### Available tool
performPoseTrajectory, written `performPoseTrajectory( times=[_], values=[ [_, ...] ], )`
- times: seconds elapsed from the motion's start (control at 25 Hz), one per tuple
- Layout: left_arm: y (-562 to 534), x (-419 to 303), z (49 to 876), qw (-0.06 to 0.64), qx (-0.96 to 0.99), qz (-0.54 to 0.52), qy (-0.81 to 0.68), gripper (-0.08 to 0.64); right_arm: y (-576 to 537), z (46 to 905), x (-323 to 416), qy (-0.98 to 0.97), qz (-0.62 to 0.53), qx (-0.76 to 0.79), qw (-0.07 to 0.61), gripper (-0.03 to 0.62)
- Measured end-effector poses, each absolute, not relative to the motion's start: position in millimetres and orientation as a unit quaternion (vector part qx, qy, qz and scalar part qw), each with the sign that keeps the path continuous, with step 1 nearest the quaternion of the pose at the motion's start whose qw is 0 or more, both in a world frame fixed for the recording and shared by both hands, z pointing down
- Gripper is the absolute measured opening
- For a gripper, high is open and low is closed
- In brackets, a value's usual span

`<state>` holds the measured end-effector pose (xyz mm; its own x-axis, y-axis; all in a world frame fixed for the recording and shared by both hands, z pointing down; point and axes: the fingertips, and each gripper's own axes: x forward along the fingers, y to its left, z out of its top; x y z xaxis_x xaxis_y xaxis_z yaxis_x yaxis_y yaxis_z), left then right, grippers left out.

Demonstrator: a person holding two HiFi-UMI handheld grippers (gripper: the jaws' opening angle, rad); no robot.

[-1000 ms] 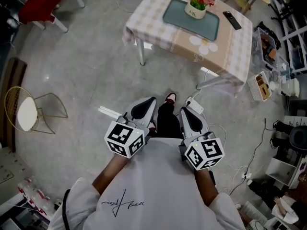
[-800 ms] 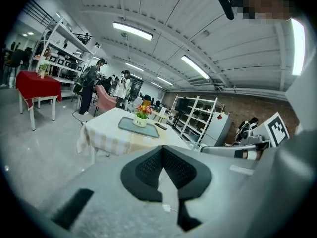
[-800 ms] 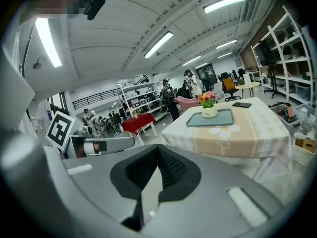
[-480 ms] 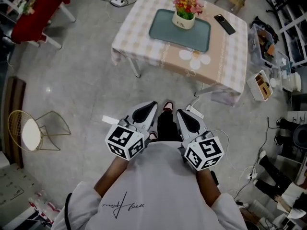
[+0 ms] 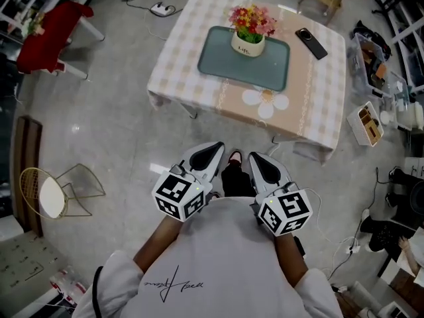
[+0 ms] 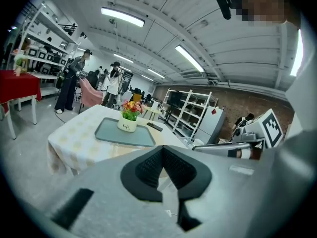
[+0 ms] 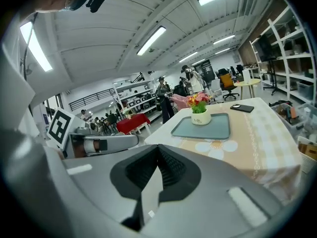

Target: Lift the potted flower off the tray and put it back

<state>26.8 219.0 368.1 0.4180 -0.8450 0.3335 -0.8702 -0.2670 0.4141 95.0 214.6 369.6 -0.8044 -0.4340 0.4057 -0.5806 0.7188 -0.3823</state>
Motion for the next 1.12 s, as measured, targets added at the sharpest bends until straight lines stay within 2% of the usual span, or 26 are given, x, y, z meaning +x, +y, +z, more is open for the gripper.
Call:
performPoseTrajectory(
  times=[0.16, 0.84, 1.12],
  values=[
    [191, 33, 362, 0.275, 0.801, 0.003, -0.532, 0.003, 176, 379, 98, -0.909, 0.260, 0.292, 0.143, 0.005],
    [108, 34, 372, 0.253, 0.788, 0.077, -0.556, 0.003, 76, 390, 121, -0.905, 0.269, 0.304, 0.126, 0.005],
    [80, 21, 378, 0.287, 0.801, 0.052, -0.524, 0.003, 52, 393, 119, -0.894, 0.278, 0.329, 0.125, 0.005]
  ],
)
